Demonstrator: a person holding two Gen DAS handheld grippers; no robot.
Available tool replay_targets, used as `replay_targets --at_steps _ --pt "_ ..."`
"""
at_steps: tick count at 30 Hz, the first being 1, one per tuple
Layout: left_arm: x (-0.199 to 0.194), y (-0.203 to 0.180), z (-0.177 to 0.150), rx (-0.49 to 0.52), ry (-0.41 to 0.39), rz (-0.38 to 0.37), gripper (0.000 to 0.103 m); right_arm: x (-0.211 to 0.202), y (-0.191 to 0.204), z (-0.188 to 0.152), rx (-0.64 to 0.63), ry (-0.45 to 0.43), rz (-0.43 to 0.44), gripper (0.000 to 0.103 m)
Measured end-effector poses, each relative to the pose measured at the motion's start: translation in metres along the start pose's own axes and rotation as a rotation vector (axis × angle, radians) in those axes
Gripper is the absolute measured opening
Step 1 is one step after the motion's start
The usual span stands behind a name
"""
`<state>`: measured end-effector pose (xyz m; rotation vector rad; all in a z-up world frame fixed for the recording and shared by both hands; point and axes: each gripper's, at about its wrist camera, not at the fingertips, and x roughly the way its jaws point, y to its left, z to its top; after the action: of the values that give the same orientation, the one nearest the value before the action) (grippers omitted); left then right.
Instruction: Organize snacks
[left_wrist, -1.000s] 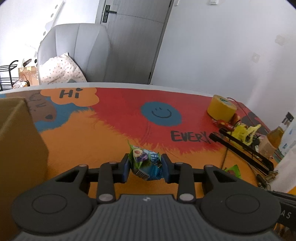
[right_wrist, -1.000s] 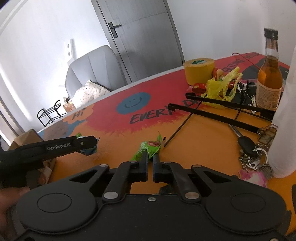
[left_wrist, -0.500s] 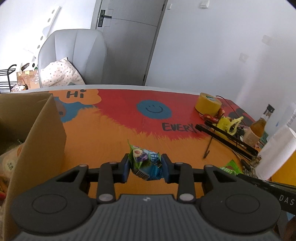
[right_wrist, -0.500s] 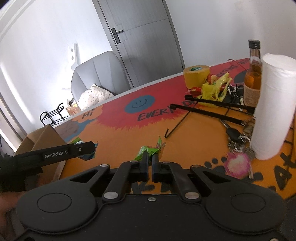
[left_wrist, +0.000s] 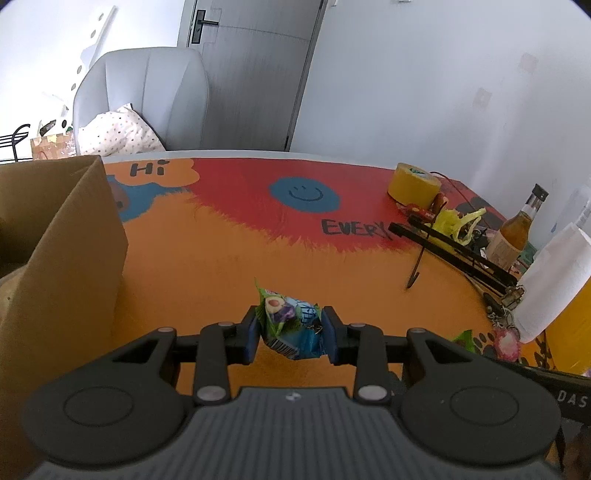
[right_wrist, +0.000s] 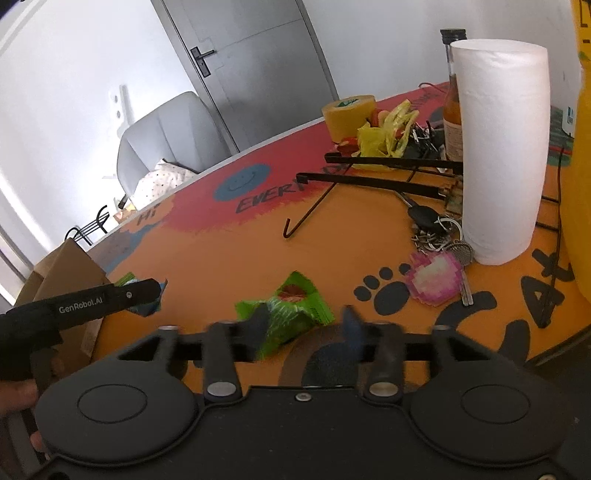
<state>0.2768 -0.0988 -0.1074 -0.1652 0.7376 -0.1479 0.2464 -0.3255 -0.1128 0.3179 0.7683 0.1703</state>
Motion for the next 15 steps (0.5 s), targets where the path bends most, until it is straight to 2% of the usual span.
replay_targets --at_steps 3,11,14,15 --pt "0.002 0.002 0.000 0.000 0.004 0.007 0.034 0.005 0.004 0.001 -0.006 -0.001 0.014 0.068" --pt "0.000 0.009 0.000 -0.004 0.004 0.023 0.034 0.025 0.016 0.001 -0.050 0.017 0.007 0.069" --pt "-0.002 0.012 0.000 -0.008 0.001 0.023 0.034 0.027 0.022 -0.001 -0.089 0.003 -0.019 0.066" --pt "-0.002 0.013 0.000 -0.008 -0.001 0.022 0.034 0.027 0.023 -0.001 -0.100 -0.001 -0.035 0.055"
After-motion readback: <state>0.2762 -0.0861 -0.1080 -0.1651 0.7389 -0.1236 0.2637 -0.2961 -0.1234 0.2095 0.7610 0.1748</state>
